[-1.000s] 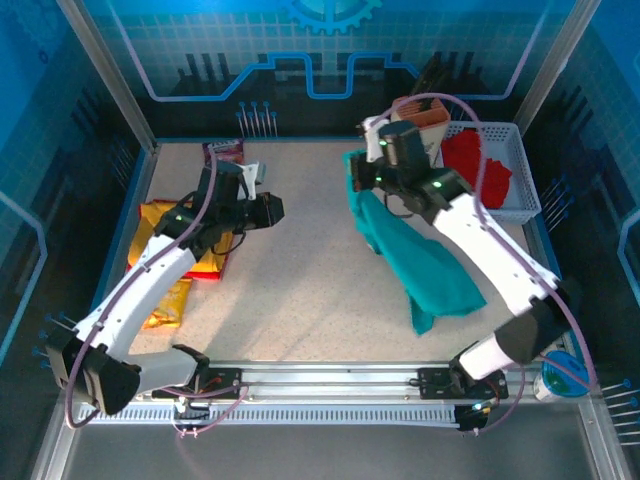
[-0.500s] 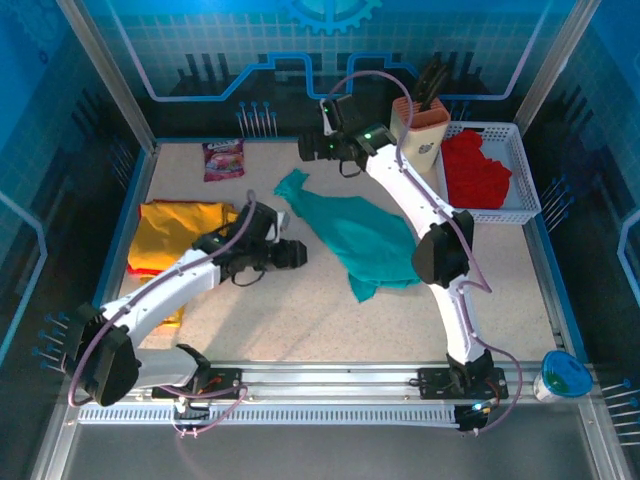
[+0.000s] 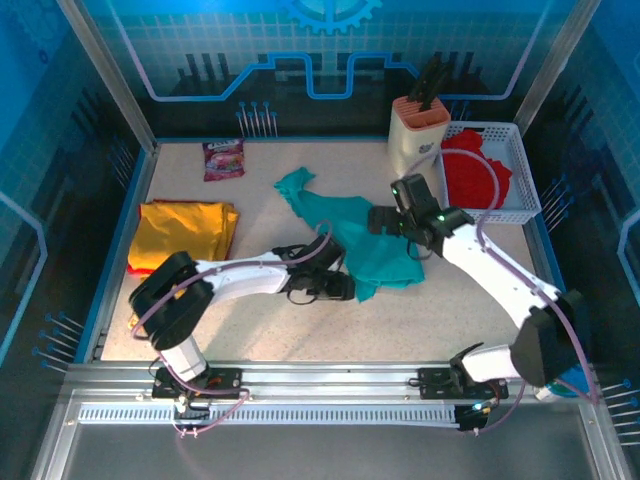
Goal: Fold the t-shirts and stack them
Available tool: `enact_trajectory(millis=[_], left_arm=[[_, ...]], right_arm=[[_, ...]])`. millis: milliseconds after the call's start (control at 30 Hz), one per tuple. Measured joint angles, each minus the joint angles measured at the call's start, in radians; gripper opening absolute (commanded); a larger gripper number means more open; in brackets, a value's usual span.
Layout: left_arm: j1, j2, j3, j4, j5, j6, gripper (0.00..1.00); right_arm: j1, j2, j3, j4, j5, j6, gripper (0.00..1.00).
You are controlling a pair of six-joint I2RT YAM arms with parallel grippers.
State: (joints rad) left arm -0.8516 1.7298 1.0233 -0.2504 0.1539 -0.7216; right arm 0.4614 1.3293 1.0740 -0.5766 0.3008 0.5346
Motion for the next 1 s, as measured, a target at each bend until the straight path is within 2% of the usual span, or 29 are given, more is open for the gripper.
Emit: enact_trajectory(millis=[200, 333, 533, 700, 800, 933, 1000], left_arm=[[-0.013, 0.134, 0.125, 0.023, -0.001, -0.018, 0.36], [-0.016, 0.192, 0.163, 0.008, -0.001, -0.032, 0.35], [-0.029, 0.219, 0.211, -0.074, -0.022, -0.032, 0.45], [-0.04, 0.246, 0.267, -0.167, -0.05, -0.006, 0.46], [-0.041, 0.272, 0.314, -0.225, -0.061, 0.015, 0.38], [-0.041, 0.298, 0.359, -0.305, -0.099, 0.055, 0.14], [-0.039, 0.298, 0.364, -0.332, -0.124, 0.077, 0.04]], right_arm=[[-0.057, -0.233, -0.253, -0.033, 0.01, 0.086, 0.94], [-0.085, -0.331, -0.326, -0.061, 0.006, 0.119, 0.94], [-0.106, -0.386, -0.362, -0.074, -0.004, 0.14, 0.94], [-0.111, -0.388, -0.369, -0.074, -0.018, 0.14, 0.94], [-0.118, -0.388, -0.37, -0.074, -0.022, 0.14, 0.94], [-0.131, -0.389, -0.37, -0.074, -0.023, 0.139, 0.93], [-0.14, -0.388, -0.373, -0.074, -0.029, 0.138, 0.9]])
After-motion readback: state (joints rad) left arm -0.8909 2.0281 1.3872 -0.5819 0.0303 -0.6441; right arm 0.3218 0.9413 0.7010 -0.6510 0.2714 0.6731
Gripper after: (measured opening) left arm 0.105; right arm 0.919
